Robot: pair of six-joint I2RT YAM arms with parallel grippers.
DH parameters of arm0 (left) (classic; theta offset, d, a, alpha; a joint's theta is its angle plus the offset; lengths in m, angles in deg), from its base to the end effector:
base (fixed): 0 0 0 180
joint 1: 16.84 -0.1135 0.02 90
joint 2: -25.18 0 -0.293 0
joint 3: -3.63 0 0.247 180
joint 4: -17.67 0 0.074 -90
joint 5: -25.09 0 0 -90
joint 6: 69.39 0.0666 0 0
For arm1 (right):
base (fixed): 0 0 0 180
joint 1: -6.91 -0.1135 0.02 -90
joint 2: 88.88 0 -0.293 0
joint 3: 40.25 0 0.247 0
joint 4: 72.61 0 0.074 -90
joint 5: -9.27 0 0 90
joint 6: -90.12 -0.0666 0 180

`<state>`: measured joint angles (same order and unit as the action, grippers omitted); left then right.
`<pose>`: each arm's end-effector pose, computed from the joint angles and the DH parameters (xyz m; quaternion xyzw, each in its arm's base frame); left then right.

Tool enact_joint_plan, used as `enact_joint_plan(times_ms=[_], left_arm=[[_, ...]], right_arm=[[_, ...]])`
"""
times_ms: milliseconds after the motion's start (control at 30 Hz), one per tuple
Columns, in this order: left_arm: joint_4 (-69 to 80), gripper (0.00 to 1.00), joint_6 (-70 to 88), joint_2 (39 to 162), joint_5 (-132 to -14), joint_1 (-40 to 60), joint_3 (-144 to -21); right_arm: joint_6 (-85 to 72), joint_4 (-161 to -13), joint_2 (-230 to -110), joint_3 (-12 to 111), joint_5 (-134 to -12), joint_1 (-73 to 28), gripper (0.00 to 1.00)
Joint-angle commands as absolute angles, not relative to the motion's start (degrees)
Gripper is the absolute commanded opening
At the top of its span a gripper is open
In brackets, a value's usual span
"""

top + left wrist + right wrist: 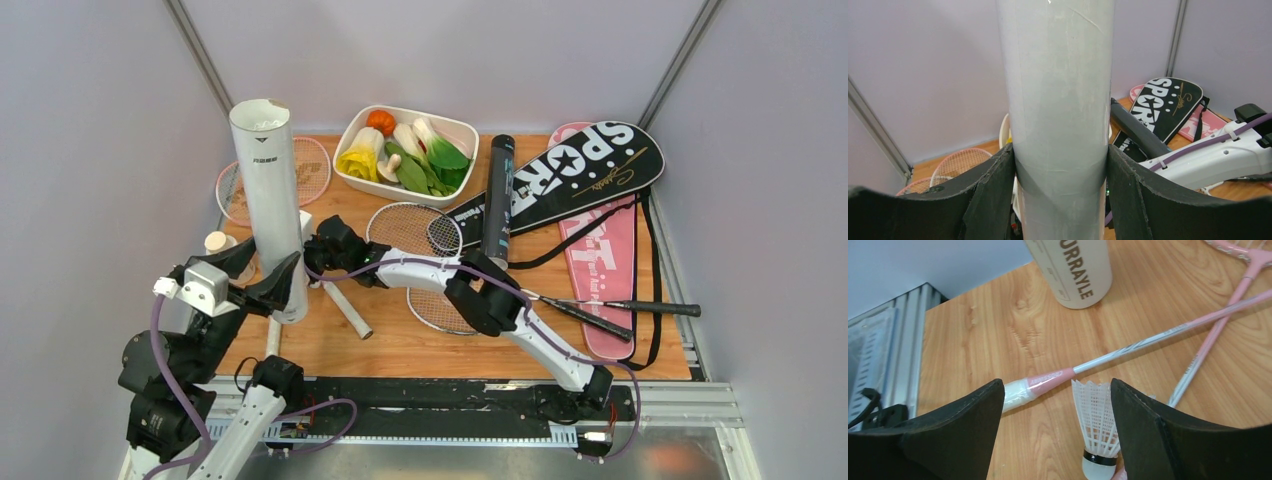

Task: Pack up the badminton gear
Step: Pick up the shuttlecock at the center of the board.

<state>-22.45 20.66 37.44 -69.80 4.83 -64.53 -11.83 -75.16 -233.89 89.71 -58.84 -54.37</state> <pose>0.0046 -0.0079 0.4184 0.1470 0.5856 -0.1747 0.7778 0.2800 0.5627 0.1763 -0.4325 0.6732 0.4688 0.3741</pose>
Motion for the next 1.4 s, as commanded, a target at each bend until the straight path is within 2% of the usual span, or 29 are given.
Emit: enact_joint_plan(times_ms=[0,567,1000,1167,1367], left_arm=[[-19.41,0.00,18.68,36.74,-70.95,4.80,-67.33],[-18.41,0.00,18.47,37.16,-71.23,4.86,-66.71],[-17.50,0.00,18.72,36.61,-70.90,4.84,-66.11],[-17.00,0.00,19.10,36.57,-70.89,4.85,-65.93],[-16.78,0.00,18.48,36.57,-70.87,4.79,-67.84]], right_arm=[[-7.36,-75.75,-234.36,92.45,-67.36,-54.47,0.81],[-0.32,-76.04,-234.29,91.17,-73.65,-56.94,0.81],[-0.22,-77.11,-234.86,90.58,-74.99,-57.08,0.73],[1.87,-77.87,-235.62,91.12,-76.24,-57.17,0.80],[2.27,-78.34,-236.66,92.36,-77.48,-57.26,0.75]])
